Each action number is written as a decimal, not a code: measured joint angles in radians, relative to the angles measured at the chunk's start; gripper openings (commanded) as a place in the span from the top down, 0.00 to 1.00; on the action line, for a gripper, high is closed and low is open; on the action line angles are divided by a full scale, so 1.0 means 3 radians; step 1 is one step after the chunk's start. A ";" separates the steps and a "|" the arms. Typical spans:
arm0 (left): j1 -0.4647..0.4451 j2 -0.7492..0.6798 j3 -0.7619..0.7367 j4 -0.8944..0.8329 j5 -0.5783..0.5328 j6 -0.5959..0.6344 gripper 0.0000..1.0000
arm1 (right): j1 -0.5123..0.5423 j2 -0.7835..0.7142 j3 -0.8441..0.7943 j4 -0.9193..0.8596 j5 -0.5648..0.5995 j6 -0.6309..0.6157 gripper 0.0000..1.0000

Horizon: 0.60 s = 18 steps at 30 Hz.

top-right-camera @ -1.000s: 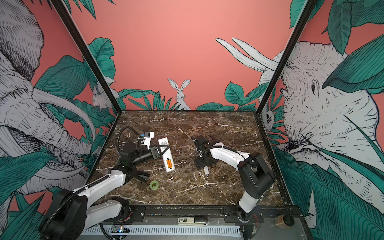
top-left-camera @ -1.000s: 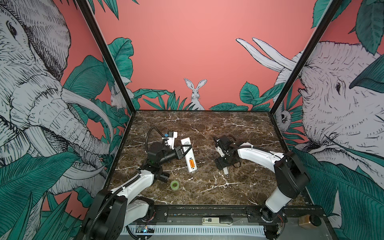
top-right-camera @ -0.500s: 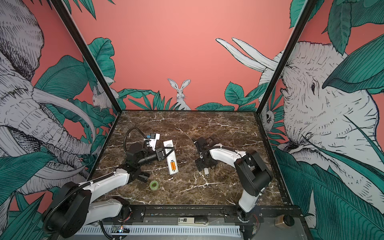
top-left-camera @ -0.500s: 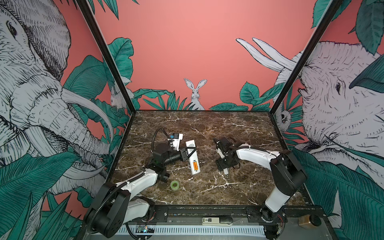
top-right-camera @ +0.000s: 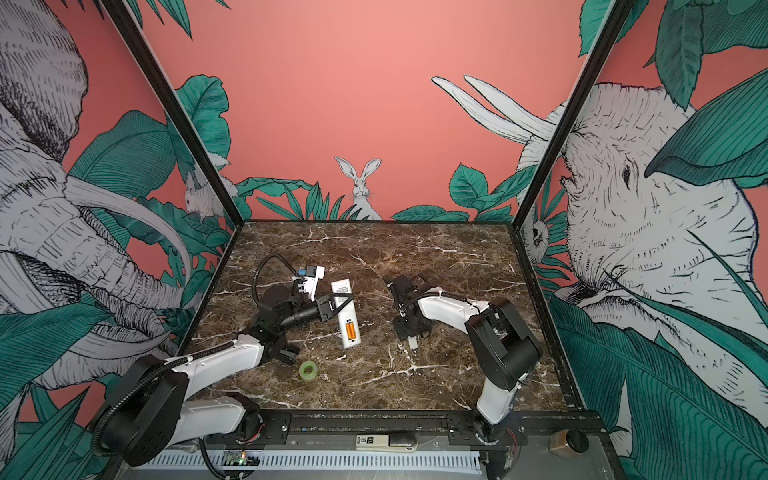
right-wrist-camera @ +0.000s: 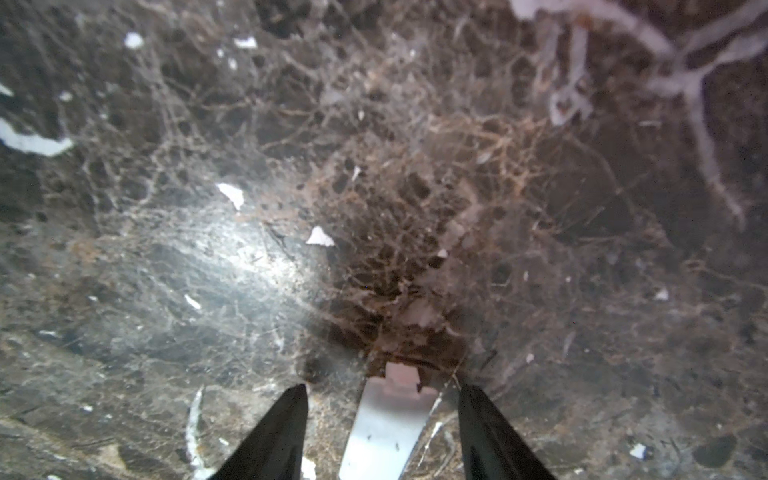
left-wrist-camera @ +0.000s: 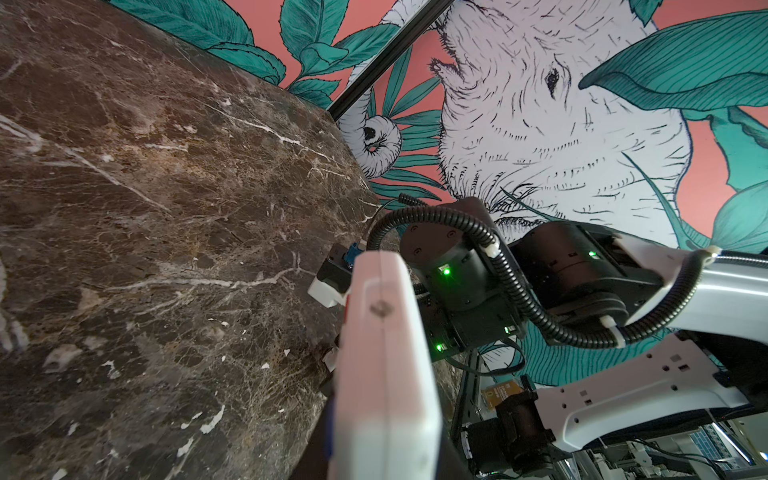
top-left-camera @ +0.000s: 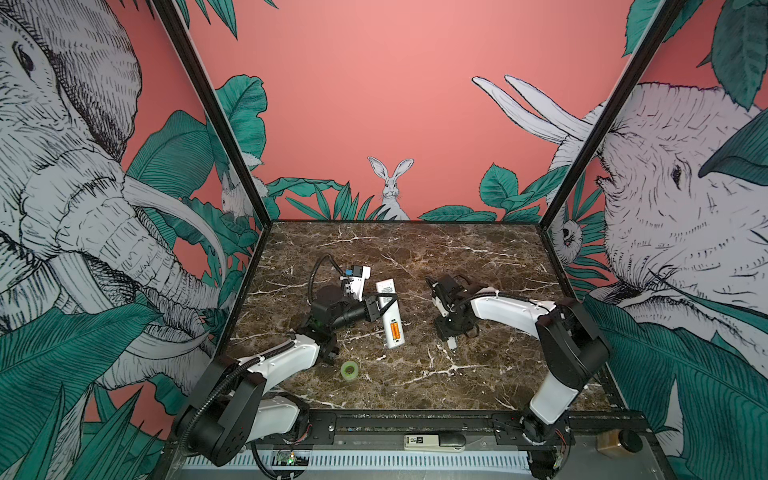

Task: Load the batteries into the remote control
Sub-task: 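Lower the right gripper and close it on the white battery cover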

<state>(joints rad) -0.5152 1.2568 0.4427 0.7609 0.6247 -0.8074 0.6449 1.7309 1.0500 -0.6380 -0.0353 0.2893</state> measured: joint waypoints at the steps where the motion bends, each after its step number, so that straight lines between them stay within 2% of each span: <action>1: -0.0008 0.0011 0.0000 0.0019 -0.0031 -0.0009 1.00 | 0.0000 0.0000 -0.0005 0.0003 0.0004 0.0000 0.44; 18: -0.0167 0.0076 0.0000 0.0179 -0.0459 -0.0076 1.00 | -0.0019 0.0038 -0.0038 0.0078 0.0020 0.0025 0.56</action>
<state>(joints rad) -0.5652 1.2797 0.4427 0.8146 0.4870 -0.8303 0.6392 1.7424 1.0386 -0.6147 -0.0292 0.2970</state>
